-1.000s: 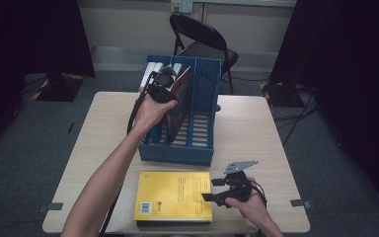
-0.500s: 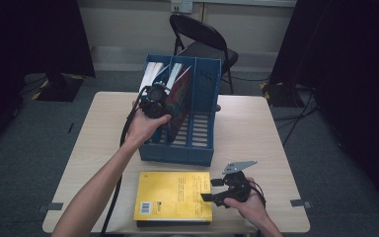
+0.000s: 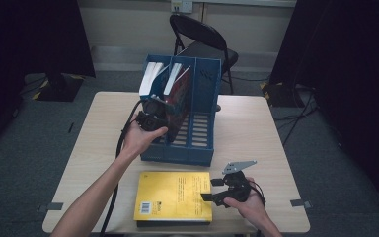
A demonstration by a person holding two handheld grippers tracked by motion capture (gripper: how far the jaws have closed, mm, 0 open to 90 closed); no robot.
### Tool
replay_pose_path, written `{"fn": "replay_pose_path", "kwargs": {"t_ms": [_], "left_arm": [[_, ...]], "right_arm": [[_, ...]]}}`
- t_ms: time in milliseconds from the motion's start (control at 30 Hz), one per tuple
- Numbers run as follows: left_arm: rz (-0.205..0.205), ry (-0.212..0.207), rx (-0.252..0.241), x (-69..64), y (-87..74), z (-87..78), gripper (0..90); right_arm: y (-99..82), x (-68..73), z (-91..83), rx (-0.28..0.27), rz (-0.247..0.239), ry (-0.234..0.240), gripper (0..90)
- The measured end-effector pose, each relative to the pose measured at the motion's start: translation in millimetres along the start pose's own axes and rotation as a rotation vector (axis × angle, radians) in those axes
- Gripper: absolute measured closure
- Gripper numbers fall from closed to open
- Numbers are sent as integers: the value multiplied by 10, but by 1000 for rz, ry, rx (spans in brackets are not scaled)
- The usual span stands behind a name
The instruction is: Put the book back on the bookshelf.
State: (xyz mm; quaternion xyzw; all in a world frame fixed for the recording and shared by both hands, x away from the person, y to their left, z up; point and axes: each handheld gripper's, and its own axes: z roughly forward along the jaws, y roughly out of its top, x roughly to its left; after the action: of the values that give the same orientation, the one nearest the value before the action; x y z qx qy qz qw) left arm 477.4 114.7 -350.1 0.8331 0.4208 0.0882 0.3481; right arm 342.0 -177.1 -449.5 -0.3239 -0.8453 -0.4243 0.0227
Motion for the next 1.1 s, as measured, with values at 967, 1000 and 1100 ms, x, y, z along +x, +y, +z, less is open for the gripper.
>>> {"fn": "replay_pose_path", "kwargs": {"t_ms": [967, 1000, 1100], "left_arm": [[168, -148, 63, -381, -1034, -34, 437], [150, -198, 61, -370, -1066, -37, 438], [222, -125, 65, -421, -1153, -23, 464]], "right_arm": [[5, 56, 74, 18, -30, -72, 274], [3, 62, 76, 17, -35, -75, 277], [6, 77, 67, 17, -39, -92, 313]]}}
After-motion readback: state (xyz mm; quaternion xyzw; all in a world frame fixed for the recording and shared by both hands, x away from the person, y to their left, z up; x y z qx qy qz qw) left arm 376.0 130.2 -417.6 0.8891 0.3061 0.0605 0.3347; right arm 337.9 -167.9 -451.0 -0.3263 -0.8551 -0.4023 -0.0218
